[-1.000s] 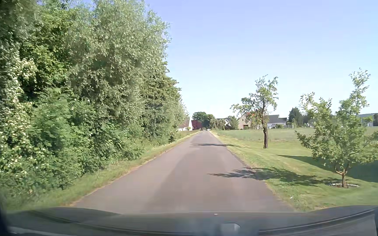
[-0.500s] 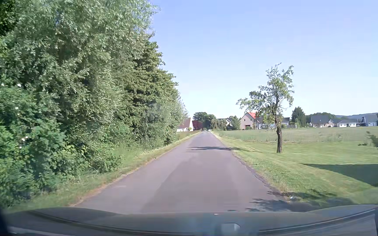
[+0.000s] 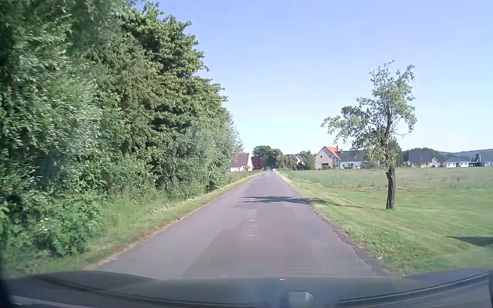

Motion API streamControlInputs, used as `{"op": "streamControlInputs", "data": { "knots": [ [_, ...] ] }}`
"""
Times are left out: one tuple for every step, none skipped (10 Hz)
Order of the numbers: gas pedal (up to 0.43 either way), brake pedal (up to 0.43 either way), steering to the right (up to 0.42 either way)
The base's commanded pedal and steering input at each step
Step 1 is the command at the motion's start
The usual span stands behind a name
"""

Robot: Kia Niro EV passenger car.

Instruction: Follow the waypoints while adhering to traffic rules and regulations

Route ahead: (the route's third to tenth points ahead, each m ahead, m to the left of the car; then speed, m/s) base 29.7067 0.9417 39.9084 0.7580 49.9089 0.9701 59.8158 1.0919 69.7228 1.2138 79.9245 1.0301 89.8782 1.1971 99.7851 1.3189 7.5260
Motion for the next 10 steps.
{"op": "streamControlInputs", "data": {
  "knots": [
    [0.087,0.006,0.000],
    [0.098,0.006,0.000],
    [0.098,0.006,-0.001],
    [0.098,0.006,-0.001],
    [0.098,0.006,0.001],
    [0.098,0.006,0.003],
    [0.110,0.006,0.003],
    [0.110,0.006,0.003],
    [0.118,0.006,0.003],
    [0.130,0.006,0.003]
  ]
}}
